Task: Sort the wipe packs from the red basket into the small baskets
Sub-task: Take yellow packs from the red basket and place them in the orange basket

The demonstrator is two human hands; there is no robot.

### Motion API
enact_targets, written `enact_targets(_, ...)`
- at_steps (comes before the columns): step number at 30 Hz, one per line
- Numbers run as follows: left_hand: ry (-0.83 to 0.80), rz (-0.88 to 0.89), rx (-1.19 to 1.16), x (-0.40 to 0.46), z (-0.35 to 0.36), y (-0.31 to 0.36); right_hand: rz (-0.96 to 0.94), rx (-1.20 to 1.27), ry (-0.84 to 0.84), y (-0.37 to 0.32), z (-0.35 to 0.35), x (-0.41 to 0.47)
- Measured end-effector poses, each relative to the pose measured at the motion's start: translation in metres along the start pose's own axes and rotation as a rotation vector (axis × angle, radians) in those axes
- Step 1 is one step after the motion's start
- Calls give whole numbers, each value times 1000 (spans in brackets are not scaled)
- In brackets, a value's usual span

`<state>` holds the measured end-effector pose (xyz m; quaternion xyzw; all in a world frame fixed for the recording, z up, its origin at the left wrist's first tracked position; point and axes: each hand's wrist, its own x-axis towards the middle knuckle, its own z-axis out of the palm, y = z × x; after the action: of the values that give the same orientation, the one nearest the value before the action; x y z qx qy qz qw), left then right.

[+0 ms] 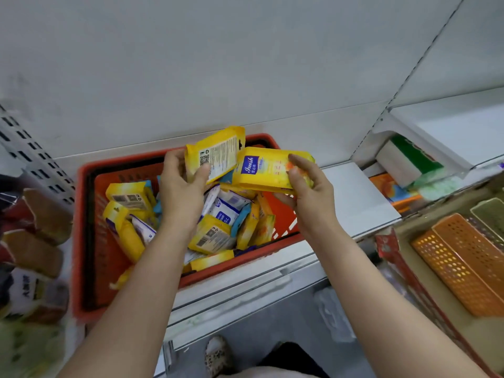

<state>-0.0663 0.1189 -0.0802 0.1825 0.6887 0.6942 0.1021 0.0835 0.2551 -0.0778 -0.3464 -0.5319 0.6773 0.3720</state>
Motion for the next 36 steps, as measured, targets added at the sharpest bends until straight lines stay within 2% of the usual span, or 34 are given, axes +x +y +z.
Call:
enact_targets(3,-152,189,140,-31,25,12,-13,2,-7,-2,-9,-16)
enact_targets(9,-464,310,349,-100,93,23,71,138,-7,-16,-65,-49)
enact_targets(13,-627,254,207,-160,147,35,34,112,102,-29,-157,-67)
enact_targets(15,-592,189,117,-190,178,39,26,40,125,-33,-220,-80)
enact_targets(18,-544,227,291,-228,227,39,36,-32,123,-40,-313,-108)
enact_targets(20,-681,162,383,-255,262,37,28,-74,133,-45,-368,-129)
enact_targets(23,-875,8,360,-301,312,33,-4,-96,179,-50,-436,-152)
enact_targets(26,-850,-27,346,-333,347,28,-56,-219,314,-52,-483,-159)
enact_targets(29,-821,-78,352,-347,382,22,-78,-213,437,-50,-532,-150)
enact_targets(36,-629,-376,135,-333,491,-21,-125,-230,559,-61,-642,-78)
